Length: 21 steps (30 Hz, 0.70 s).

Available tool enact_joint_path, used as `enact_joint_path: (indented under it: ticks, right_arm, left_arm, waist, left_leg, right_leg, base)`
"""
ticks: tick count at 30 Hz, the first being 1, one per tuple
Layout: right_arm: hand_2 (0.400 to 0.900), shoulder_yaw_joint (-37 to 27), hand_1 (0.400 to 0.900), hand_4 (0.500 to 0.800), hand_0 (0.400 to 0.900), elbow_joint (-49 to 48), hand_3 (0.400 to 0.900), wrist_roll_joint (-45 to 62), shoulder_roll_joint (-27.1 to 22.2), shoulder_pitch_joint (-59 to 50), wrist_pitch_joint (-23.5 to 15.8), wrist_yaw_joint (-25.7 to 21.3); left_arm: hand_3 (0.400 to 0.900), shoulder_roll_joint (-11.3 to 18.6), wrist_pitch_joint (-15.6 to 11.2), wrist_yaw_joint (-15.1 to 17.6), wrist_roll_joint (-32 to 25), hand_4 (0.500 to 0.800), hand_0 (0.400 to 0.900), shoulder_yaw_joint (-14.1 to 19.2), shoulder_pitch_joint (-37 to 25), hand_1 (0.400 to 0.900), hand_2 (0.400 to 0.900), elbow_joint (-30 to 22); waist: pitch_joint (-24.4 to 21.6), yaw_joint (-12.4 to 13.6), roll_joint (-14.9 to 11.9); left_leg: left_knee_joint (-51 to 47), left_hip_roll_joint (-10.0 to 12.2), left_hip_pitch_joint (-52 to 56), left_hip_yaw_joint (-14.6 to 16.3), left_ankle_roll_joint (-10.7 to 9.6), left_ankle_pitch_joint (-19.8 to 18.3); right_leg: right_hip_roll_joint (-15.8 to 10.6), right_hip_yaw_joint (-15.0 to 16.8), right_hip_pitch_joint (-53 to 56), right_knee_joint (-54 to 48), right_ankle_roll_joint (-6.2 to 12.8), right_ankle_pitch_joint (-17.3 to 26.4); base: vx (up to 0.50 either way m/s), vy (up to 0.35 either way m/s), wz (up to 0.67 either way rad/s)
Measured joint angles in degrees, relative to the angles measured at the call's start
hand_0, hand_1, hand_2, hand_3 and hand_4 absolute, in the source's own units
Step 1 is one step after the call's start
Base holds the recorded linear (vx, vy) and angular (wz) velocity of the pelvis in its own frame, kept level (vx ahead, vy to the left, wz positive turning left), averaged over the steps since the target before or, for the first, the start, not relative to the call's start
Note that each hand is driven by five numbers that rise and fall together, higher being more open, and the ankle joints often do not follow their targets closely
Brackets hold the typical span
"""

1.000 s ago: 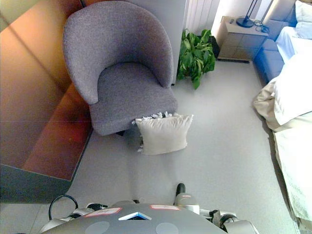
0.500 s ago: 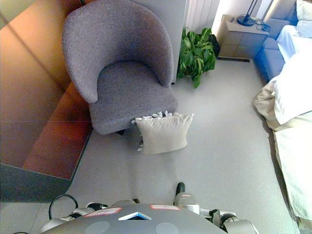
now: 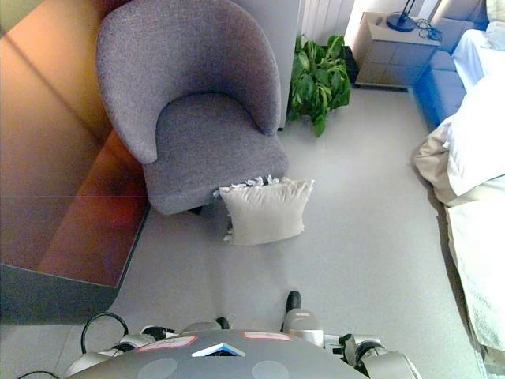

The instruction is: Pick up the pillow and put it on the sofa.

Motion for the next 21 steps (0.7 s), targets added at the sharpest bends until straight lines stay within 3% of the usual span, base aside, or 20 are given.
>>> enact_joint_path:
  ticks: [3, 9, 14, 15, 16, 17, 18, 19, 20, 21]
  right_arm:
    - [0.900, 0.5, 0.900, 0.800, 0.900, -0.4, 0.900, 0.7, -0.1, -0.1, 0.1, 0.1]
    - [0.900, 1.1, 0.900, 0.800, 0.900, -1.1, 0.900, 3.0, -1.5, -3.5, 1.0, -0.1]
    - [0.900, 1.0, 0.900, 0.800, 0.900, -1.2, 0.900, 2.9, -2.3, -6.5, 1.0, -0.9]
    - [0.900, 1.0, 0.900, 0.800, 0.900, -1.1, 0.900, 2.8, -2.5, -6.8, 1.0, -0.9]
    - [0.900, 0.8, 0.900, 0.800, 0.900, -1.1, 0.900, 2.6, -2.7, -7.1, 1.0, -0.9]
    - [0.900, 0.3, 0.900, 0.800, 0.900, -1.1, 0.900, 2.2, -2.8, -7.0, 0.7, -0.9]
    - [0.900, 0.4, 0.900, 0.800, 0.900, -0.8, 0.900, 1.6, -2.9, -7.1, 0.8, -0.8]
    - [0.900, 0.4, 0.900, 0.800, 0.900, -0.3, 0.900, 0.6, -3.8, -7.6, 0.8, -0.8]
    - [0.900, -0.1, 0.900, 0.800, 0.900, 0.0, 0.900, 0.3, -5.8, -9.0, 1.1, -0.5]
    - [0.900, -0.1, 0.900, 0.800, 0.900, 0.0, 0.900, -0.5, -5.5, -8.4, 1.1, -0.7]
  left_arm:
    - [0.900, -0.1, 0.5, 0.6, 0.0, 0.800, 0.900, -0.1, -0.4, 0.900, 0.900, -0.2]
    - [0.900, -0.5, 1.6, 1.1, -0.6, 0.800, 0.900, -4.1, -3.6, 0.900, 0.900, -0.6]
    - [0.900, -0.6, 1.6, 1.4, -1.3, 0.800, 0.900, -3.6, -4.6, 0.900, 0.900, -1.0]
    - [0.900, -0.6, 1.5, 1.4, -1.7, 0.800, 0.900, -3.5, -4.5, 0.900, 0.900, -1.0]
    - [0.900, -0.5, 1.5, 1.3, -2.3, 0.800, 0.900, -3.2, -4.5, 0.900, 0.900, -1.0]
    - [0.900, -0.7, 1.4, 1.2, -2.4, 0.800, 0.900, -2.1, -5.0, 0.900, 0.900, -1.0]
    - [0.900, -1.2, 1.2, 1.1, -2.8, 0.800, 0.900, -0.9, -4.7, 0.900, 0.900, -1.3]
    - [0.900, -2.7, 0.8, 1.1, -2.8, 0.800, 0.900, -0.5, -3.3, 0.900, 0.900, -1.2]
    - [0.900, -4.6, 1.0, 1.2, -2.9, 0.800, 0.900, 0.2, -2.9, 0.900, 0.900, -0.9]
    - [0.900, -3.5, 1.1, 0.8, -3.3, 0.800, 0.900, 0.4, -2.2, 0.900, 0.900, -0.9]
  waist:
    - [0.1, -0.1, 0.1]
    - [3.5, -1.7, 1.9]
    - [6.9, -2.4, 2.9]
    - [7.0, -1.9, 3.3]
    - [7.7, -1.5, 4.0]
    - [9.1, -2.1, 3.5]
    - [9.4, -1.4, 2.4]
    - [8.0, -0.6, 4.0]
    - [7.7, 0.3, 10.4]
    - [8.5, 0.9, 9.3]
  left_leg:
    - [0.3, 0.2, -1.0, 0.1, -0.1, 0.0]
    - [4.5, 1.0, -5.5, -1.6, -0.3, 0.2]
    - [14.1, 3.0, -9.9, -1.2, 0.8, -0.4]
    - [16.1, 3.9, -10.8, -1.2, 1.9, -1.3]
    - [19.0, 5.2, -11.5, -1.2, 0.4, -3.0]
    - [25.2, 5.9, -14.1, -1.3, -1.0, -2.7]
    - [24.8, 4.2, -15.5, -1.2, -2.1, -2.5]
    - [16.7, 3.5, -15.4, -1.3, -1.4, -2.3]
    - [11.1, 8.7, -15.9, -2.1, -1.1, -2.3]
    - [9.6, 8.3, -14.5, -3.5, -5.2, 0.4]
  right_leg:
    - [0.3, 0.4, -0.9, 0.1, -0.02, 0.0]
    - [1.0, 2.3, -3.4, 0.3, -0.70, 0.0]
    - [2.0, 3.1, -6.0, 3.3, -2.66, -0.7]
    - [2.5, 3.2, -7.3, 6.3, -3.55, -1.5]
    - [3.2, 3.4, -9.2, 10.3, -5.31, -3.6]
    - [3.7, 4.7, -8.5, 10.0, -5.59, -3.7]
    - [3.0, 6.3, -7.9, 6.8, -4.91, -4.1]
    - [4.9, 8.0, -6.7, 1.6, 0.56, -7.4]
    - [9.5, 4.8, -9.1, 13.2, -2.31, -9.0]
    - [8.1, 4.2, -8.4, 24.4, -2.84, -15.1]
  base:
    - [-0.07, -0.115, 0.03]
    - [-0.09, -0.117, 0.03]
    - [0.13, -0.039, -0.26]
    - [0.34, 0.109, -0.50]
    - [0.46, 0.175, -0.62]
    - [0.37, 0.143, -0.47]
    - [0.49, 0.185, -0.64]
    - [0.49, 0.167, -0.63]
    - [0.60, 0.191, -0.81]
    - [0.58, 0.175, -0.74]
